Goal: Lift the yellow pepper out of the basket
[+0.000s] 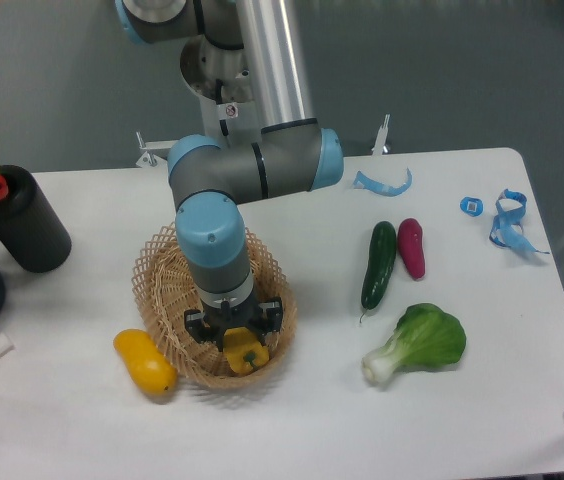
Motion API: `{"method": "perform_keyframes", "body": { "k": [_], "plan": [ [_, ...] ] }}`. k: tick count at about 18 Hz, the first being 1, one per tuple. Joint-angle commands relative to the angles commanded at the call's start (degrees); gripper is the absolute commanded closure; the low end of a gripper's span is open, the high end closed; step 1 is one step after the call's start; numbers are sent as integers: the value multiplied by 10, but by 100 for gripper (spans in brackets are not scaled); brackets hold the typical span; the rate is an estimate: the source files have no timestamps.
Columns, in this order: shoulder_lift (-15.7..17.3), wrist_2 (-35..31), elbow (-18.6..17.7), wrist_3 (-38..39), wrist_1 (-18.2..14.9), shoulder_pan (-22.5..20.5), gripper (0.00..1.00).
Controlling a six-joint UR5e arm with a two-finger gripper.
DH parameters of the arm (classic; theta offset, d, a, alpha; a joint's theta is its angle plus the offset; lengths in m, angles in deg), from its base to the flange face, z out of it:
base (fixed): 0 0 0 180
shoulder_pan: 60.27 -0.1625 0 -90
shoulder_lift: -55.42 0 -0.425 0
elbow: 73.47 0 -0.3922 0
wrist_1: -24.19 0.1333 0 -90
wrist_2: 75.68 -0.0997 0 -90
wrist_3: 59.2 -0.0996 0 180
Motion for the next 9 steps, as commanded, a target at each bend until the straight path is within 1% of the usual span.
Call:
{"method": "perform_keyframes", "body": {
  "k": [2, 5, 7, 9],
  "plan": [
    [21, 4, 3, -35, -2, -6, 63],
    [33, 4, 25, -110, -3, -19, 63],
    [39, 4, 30, -184, -3, -41, 63],
    [49, 5, 35, -270, -3, -76, 63]
  ]
}}
